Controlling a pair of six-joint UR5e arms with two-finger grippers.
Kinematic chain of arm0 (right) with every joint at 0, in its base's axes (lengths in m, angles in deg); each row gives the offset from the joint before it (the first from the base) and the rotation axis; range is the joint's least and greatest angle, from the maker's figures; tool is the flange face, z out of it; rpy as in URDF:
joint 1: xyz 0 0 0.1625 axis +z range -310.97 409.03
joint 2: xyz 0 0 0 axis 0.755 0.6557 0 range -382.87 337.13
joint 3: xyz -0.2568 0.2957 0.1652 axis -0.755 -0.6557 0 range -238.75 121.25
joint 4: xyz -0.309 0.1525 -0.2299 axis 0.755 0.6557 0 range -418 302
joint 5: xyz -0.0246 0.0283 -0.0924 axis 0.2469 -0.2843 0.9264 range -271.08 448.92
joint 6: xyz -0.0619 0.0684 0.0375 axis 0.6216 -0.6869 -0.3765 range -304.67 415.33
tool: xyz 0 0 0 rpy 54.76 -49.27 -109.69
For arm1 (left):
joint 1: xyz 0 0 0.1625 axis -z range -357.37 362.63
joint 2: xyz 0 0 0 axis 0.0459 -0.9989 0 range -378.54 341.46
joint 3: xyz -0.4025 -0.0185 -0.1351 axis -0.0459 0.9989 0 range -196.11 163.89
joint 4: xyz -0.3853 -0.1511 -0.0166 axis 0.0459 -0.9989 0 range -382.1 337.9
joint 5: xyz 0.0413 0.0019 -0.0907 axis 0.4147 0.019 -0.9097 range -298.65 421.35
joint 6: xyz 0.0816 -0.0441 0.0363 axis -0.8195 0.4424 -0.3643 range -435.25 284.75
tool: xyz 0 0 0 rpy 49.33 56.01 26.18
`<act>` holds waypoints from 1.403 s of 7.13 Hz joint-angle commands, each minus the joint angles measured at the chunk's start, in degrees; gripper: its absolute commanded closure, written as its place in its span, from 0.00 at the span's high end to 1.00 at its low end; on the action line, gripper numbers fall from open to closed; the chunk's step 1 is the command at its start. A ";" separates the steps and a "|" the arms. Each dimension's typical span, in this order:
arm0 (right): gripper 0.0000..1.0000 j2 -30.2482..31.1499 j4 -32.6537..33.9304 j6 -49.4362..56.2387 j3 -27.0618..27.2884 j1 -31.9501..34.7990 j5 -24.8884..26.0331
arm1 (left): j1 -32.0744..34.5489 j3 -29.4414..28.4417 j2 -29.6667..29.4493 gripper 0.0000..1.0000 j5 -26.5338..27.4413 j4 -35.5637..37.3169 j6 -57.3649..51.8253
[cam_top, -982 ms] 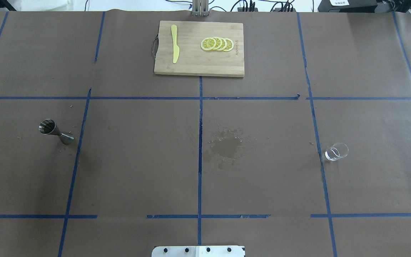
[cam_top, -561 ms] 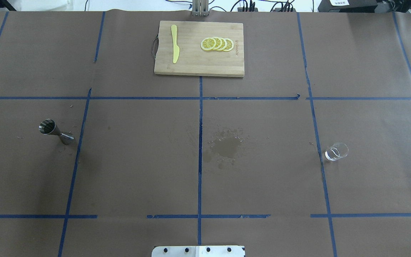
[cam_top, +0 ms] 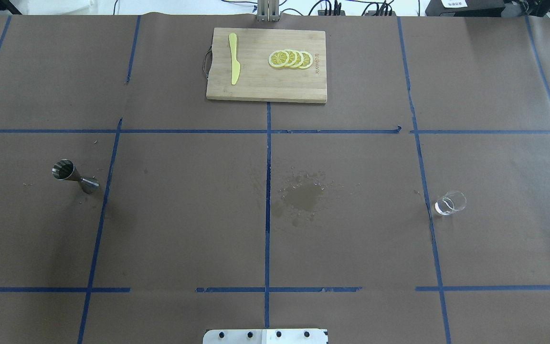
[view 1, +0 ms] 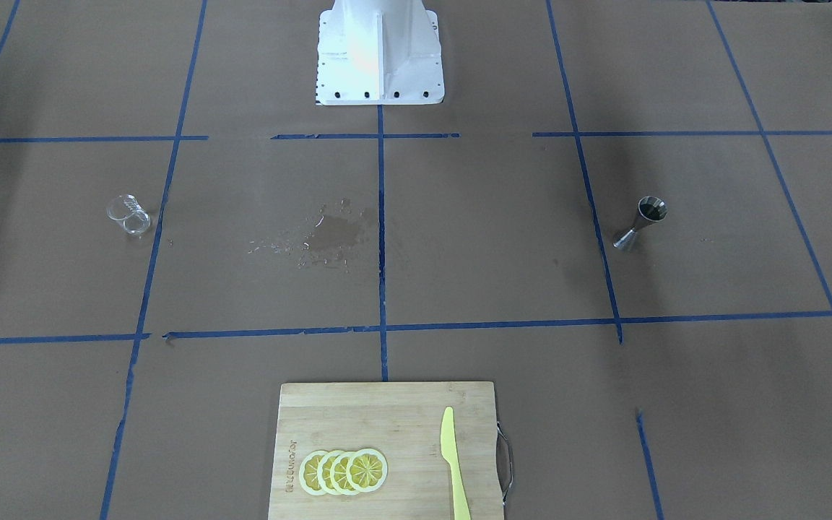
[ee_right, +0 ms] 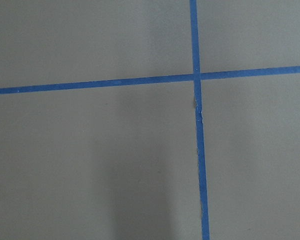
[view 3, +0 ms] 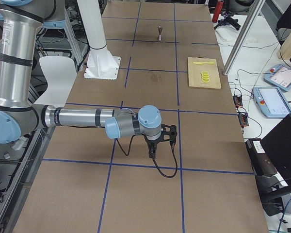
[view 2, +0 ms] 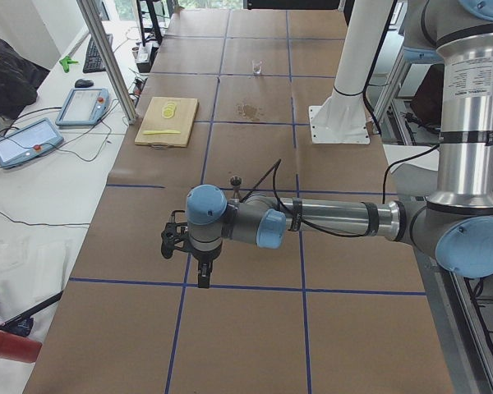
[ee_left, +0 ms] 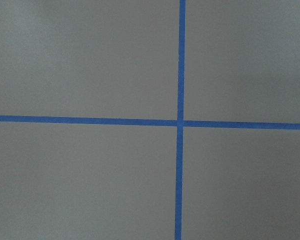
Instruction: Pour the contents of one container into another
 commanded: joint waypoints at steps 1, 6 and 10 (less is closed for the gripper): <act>1.00 0.00 0.00 0.00 0.09 0.00 -0.04 | -0.06 -0.10 0.07 1.00 -1.54 0.08 -0.07; 1.00 -0.09 0.00 0.00 0.35 0.00 0.05 | -0.06 -0.36 0.95 1.00 -1.45 0.34 -5.61; 1.00 0.00 0.00 0.00 0.35 0.00 0.05 | -0.15 -0.54 0.95 1.00 -1.45 0.17 -5.61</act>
